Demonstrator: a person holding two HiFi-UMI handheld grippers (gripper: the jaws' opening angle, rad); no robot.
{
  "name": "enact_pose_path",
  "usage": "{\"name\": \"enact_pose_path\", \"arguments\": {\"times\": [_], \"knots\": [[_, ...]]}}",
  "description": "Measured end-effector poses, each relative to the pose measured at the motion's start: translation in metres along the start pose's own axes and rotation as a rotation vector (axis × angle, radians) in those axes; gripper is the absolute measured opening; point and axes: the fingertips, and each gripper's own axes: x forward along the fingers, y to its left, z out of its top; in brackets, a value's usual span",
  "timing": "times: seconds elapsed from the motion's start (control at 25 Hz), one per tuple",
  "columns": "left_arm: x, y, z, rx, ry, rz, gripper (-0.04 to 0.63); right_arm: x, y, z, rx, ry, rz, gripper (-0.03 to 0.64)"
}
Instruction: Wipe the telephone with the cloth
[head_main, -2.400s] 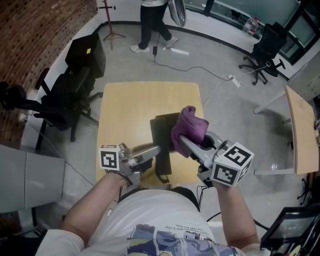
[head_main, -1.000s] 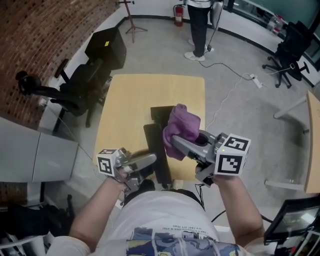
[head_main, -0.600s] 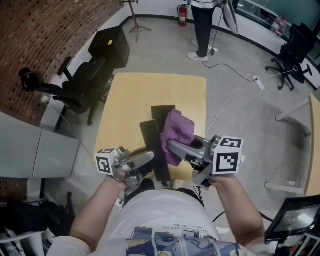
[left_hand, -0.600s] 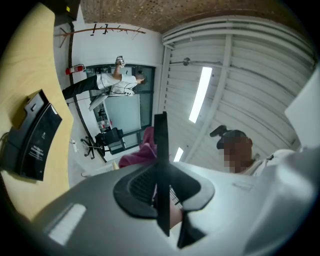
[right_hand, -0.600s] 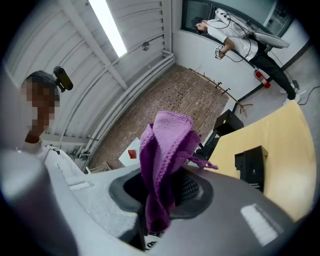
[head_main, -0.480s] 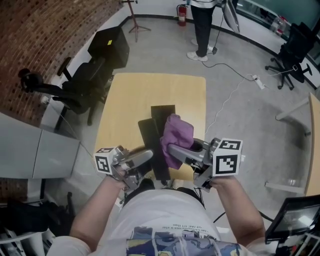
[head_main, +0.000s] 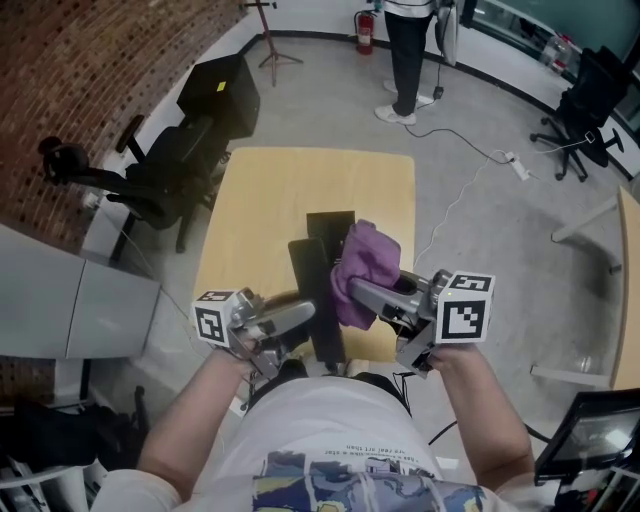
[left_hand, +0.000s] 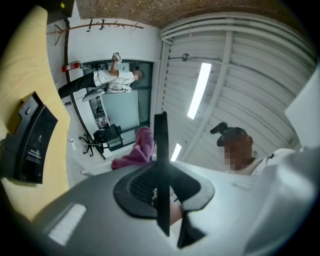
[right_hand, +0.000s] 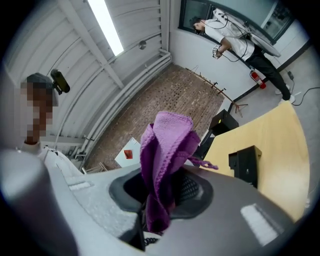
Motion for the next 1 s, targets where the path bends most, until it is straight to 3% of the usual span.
{"name": "enact_pose_path", "arguments": {"times": [0.16, 0.44, 0.72, 1.0], "knots": [[0.000, -0.006, -0.010, -0.004, 0.016, -0.007, 0.081, 0.013, 0.008, 0.024, 0.020, -0.063, 0.037, 0.090], [-0.019, -0.015, 0.007, 0.008, -0.028, -0.010, 0.081, 0.038, 0.022, -0.008, 0.049, 0.018, 0.075, 0.089], [-0.025, -0.009, 0.028, 0.007, -0.062, -0.009, 0.081, 0.025, 0.018, -0.045, 0.094, 0.075, 0.029, 0.089], [-0.029, 0.008, 0.040, -0.025, -0.041, 0.003, 0.081, 0.006, 0.013, -0.067, 0.146, 0.025, -0.065, 0.089]]}}
